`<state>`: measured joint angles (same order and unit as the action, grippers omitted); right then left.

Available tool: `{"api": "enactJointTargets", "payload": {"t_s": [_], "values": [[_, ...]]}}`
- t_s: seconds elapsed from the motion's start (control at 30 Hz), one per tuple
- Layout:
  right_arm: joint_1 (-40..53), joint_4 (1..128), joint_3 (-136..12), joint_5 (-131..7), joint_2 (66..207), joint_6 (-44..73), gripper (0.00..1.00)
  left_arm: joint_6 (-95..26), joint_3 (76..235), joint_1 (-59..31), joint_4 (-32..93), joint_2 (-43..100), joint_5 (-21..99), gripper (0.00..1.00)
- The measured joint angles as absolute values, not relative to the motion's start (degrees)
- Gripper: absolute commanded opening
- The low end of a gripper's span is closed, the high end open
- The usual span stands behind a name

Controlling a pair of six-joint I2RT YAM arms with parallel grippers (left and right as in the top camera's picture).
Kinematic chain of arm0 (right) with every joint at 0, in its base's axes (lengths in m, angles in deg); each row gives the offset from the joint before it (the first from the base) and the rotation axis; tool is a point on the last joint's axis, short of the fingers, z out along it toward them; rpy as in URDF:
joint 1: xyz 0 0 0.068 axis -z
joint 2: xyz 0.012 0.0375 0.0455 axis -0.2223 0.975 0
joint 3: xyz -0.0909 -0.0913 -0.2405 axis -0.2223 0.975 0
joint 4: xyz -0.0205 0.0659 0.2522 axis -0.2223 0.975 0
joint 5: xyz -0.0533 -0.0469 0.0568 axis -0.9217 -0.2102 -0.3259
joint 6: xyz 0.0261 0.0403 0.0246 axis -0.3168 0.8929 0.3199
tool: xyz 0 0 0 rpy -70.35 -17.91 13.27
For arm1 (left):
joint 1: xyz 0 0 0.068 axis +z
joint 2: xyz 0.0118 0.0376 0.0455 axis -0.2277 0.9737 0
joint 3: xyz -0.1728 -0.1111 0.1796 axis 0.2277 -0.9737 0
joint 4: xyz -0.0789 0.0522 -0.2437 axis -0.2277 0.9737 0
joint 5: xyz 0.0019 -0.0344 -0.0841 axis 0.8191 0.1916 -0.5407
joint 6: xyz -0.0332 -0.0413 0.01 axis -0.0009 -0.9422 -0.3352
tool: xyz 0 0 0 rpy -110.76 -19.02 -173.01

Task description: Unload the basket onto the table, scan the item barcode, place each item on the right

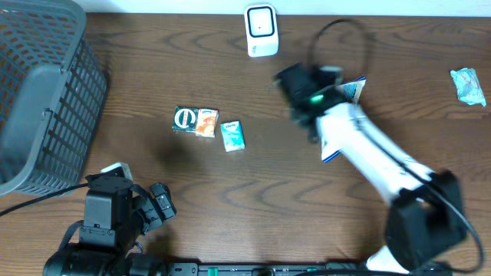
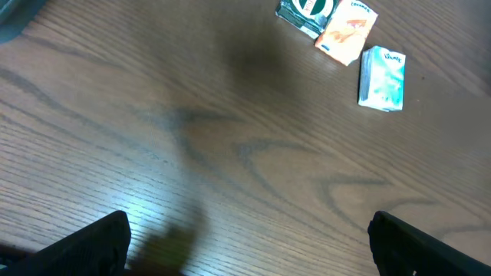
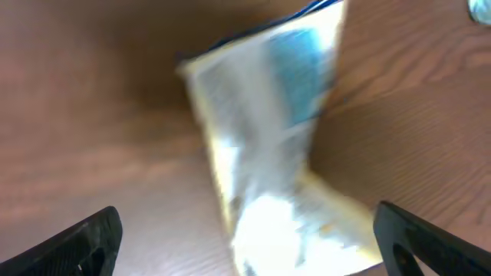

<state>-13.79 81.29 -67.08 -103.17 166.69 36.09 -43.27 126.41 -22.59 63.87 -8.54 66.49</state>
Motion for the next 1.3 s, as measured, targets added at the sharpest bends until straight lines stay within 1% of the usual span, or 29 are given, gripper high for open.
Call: {"api": "enactJointTargets", "payload": {"t_s": [0.07, 0.1, 0.3, 0.33, 0.47, 0.57, 0.67, 0.73, 0.77, 0.8, 0.83, 0.87, 0.97, 1.0, 1.03, 1.07, 1.1, 1.3], "values": [[-9.94, 81.18, -67.30, -100.61, 164.94, 34.87, 0.99, -43.27, 126.41, -22.59, 63.89, -8.54, 66.49, 0.98], [-5.90, 81.18, -67.43, -98.01, 163.67, 33.34, 0.99, -43.27, 126.41, -22.59, 63.87, -8.54, 66.49, 0.98], [11.96, 81.27, -67.69, -77.20, 163.98, 21.49, 0.99, -43.27, 126.41, -22.59, 63.89, -8.54, 66.49, 0.98], [15.24, 81.46, -67.69, -71.54, 164.98, 18.47, 0.99, -43.27, 126.41, -22.59, 63.87, -8.54, 66.51, 0.98], [20.44, 81.46, -67.69, -58.91, 169.20, 12.44, 0.99, -43.27, 126.41, -22.59, 63.87, -8.54, 66.51, 0.97], [21.93, 80.94, -67.69, -49.21, 173.90, 7.85, 0.99, -43.27, 126.41, -22.59, 63.87, -8.54, 66.49, 0.98], [21.97, 79.98, -67.69, -42.43, 178.47, 4.53, 0.99, -43.27, 126.41, -22.59, 63.87, -8.54, 66.49, 0.98], [21.88, 79.65, -67.69, -39.65, 181.33, 3.31, 0.89, -43.27, 126.41, -22.59, 63.89, -8.54, 66.51, 0.98], [21.71, 79.52, -67.69, -38.43, 182.60, 2.96, 0.80, -43.27, 126.41, -22.59, 63.87, -8.54, 66.51, 0.98], [21.71, 79.28, -67.69, -37.45, 183.50, 2.56, 0.64, -43.27, 126.41, -22.59, 63.89, -8.54, 66.49, 0.98], [21.69, 79.06, -67.69, -36.11, 184.26, 2.15, 0.54, -43.27, 126.41, -22.59, 63.89, -8.54, 66.49, 0.98], [21.62, 78.91, -67.69, -35.41, 184.61, 1.95, 0.46, -43.27, 126.41, -22.59, 63.87, -8.54, 66.51, 0.98], [21.03, 78.80, -67.69, -33.47, 185.16, 1.47, 0.38, -43.27, 126.41, -22.59, 63.87, -8.54, 66.51, 0.98], [20.75, 78.73, -67.71, -33.27, 185.16, 1.49, 0.33, -43.27, 126.41, -22.59, 63.89, -8.54, 66.51, 0.98], [20.51, 78.69, -67.73, -33.10, 185.16, 1.67, 0.23, -43.27, 126.41, -22.59, 63.87, -8.54, 66.49, 0.98], [20.29, 78.53, -67.73, -33.01, 185.16, 1.97, 0.09, -43.27, 126.41, -22.59, 63.87, -8.54, 66.51, 0.98], [19.90, 78.23, -67.73, -32.86, 185.16, 2.23, 0.01, -43.27, 126.41, -22.59, 63.87, -8.54, 66.51, 0.98], [17.51, 77.73, -67.73, -36.48, 183.76, 6.15, 0.01, -43.27, 126.41, -22.59, 63.87, -8.54, 66.51, 0.98]]}}
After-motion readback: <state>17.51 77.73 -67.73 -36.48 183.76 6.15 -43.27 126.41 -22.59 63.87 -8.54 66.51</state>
